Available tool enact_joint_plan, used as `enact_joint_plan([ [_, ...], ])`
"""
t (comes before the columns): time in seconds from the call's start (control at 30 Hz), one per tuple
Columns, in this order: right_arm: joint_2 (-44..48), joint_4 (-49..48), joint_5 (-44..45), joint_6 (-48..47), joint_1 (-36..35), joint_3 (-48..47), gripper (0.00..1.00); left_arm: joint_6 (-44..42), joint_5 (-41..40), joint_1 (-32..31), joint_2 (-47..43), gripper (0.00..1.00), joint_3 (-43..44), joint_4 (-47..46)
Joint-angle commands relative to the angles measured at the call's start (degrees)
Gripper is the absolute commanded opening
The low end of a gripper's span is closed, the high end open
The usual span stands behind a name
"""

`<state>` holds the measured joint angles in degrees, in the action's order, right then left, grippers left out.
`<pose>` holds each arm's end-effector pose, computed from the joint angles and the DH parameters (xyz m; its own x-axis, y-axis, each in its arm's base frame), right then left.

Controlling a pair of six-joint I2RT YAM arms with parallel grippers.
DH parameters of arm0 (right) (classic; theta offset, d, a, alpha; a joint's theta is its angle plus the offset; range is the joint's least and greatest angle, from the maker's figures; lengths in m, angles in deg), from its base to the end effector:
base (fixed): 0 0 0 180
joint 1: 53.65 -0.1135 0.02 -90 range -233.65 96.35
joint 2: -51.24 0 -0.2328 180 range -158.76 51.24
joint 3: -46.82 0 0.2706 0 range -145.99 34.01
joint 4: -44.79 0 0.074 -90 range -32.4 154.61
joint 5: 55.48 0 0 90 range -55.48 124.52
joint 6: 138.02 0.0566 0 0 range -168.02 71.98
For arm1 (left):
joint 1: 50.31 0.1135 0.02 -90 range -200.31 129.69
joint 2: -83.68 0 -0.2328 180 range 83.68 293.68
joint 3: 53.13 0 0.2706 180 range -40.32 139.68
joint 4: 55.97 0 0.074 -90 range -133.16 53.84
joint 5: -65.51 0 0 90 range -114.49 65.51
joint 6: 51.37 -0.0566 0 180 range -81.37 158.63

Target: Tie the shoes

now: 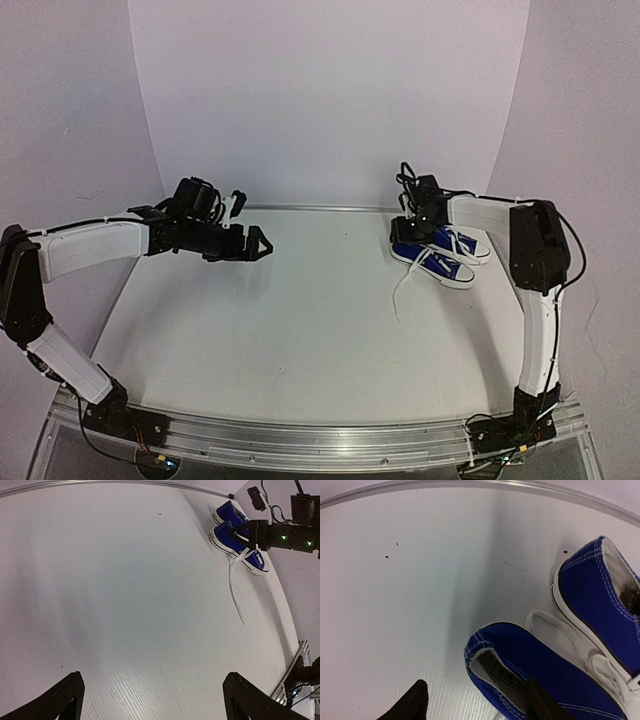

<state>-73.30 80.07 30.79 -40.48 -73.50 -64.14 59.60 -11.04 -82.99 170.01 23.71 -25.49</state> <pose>0.4699 0.1735 0.1435 -0.7520 -0.1323 -0.6458 -0.2829 0.9496 0.1349 0.3051 -0.2113 0.2183 -0.7465 0.0654 -0.6621 0.4370 0.7987 -0.4138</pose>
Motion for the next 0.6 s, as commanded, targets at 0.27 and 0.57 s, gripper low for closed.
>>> enact_joint_plan([
  [0.27,-4.6,1.5,0.0,-3.1,-0.7,-5.8,0.19,1.9,-1.1,0.1,-0.3,1.00,0.3,0.2],
  [0.57,-1.0,1.4,-10.7,-16.3,-9.1,-7.8,0.00,3.7,-7.4,0.1,-0.4,1.00,3.3,5.8],
])
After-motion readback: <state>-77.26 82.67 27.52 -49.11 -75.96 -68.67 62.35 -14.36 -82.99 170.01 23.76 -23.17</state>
